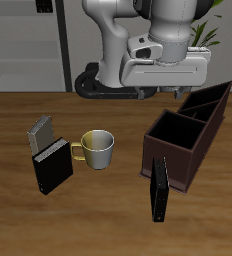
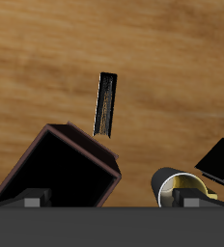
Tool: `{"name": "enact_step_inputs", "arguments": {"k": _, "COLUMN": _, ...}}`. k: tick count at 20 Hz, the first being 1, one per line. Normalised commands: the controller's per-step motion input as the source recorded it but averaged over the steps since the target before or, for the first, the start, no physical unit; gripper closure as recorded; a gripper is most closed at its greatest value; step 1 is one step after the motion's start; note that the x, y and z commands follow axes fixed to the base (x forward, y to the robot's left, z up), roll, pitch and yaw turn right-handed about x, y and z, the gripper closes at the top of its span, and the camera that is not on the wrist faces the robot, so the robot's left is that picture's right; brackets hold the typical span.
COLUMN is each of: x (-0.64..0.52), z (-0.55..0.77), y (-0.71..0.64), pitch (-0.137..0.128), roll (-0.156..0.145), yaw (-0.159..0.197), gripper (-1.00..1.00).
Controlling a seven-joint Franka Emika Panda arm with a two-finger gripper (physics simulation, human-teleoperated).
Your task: Place the left black book into the left desk caddy's left compartment
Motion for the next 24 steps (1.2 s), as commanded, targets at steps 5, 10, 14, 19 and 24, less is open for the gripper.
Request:
{"name": "enact_step_inputs", "arguments": {"k": 5, "x": 0.38, "z": -0.07, "y": 0.27, "pitch": -0.024, "roll": 0.005, "yaw": -0.005, "gripper": -1.0}}
{"name": "enact_step_inputs", "arguments": {"k": 10, "x": 0.23, "z": -0.39, "y": 0.14, "pitch": -0.004, "roll": 0.004, "yaw": 0.025, "gripper": -1.0}}
{"name": "enact_step_inputs", "arguments": {"k": 14, "x": 0.08, "z": -0.3, "y": 0.04, "pitch": -0.015, "roll": 0.021, "yaw": -0.009, "gripper": -1.0}}
{"name": "enact_step_inputs", "arguments": {"k": 19, "x": 0.08, "z": -0.29, "y": -0.02, "pitch": -0.029, "roll": 0.016, "yaw": -0.014, "gripper": -1.0}}
{"name": "enact_step_inputs", "arguments": {"k": 24, "x": 0.05, "z": -0.29, "y": -0.26, "pitch": -0.016, "roll": -0.035, "yaw": -0.038, "gripper": -1.0}}
